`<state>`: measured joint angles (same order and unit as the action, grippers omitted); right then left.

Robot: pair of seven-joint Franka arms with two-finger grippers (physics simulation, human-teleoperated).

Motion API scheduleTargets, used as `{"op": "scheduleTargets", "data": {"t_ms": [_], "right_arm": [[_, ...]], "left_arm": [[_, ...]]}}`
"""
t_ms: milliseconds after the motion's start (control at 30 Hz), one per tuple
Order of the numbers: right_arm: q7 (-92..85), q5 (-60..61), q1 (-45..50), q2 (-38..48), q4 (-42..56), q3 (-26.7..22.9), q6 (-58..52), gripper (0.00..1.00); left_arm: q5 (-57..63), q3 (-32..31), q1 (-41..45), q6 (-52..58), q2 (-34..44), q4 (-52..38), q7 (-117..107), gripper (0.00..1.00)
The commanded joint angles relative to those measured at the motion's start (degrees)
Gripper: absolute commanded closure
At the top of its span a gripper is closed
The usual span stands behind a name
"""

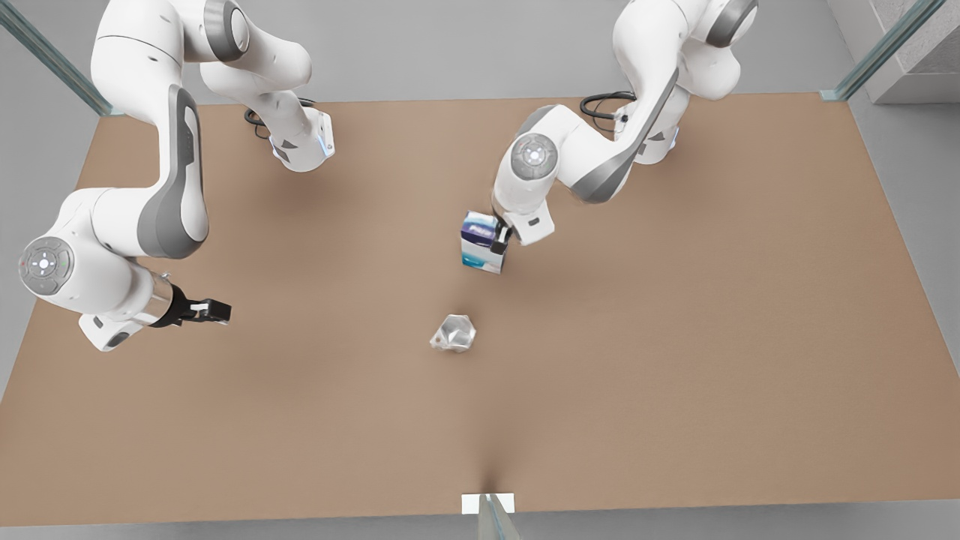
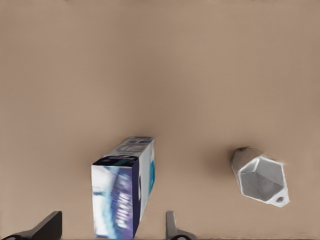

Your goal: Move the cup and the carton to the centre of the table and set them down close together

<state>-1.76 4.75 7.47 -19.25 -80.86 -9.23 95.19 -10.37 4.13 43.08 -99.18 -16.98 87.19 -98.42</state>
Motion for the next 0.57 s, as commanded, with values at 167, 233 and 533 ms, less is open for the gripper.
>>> {"op": "scheduleTargets", "data": {"t_ms": [167,233,533], "right_arm": [[0.09,0.00,0.35,-0.08,0.00,0.00,0.00,0.00],[0.09,0.09,0.35,-0.08,0.09,0.00,0.26,0.00],[0.00,0.18,0.35,-0.08,1.32,0.00,0.00,0.00]], "left_arm": [[7.38,28.03,-0.37,1.97,0.64,-2.02,76.09,0.00],[7.29,29.18,-3.26,2.50,1.08,-2.02,85.86,0.00],[10.55,-3.87,-41.15,3.03,4.68,-3.96,93.15,0.00]]}}
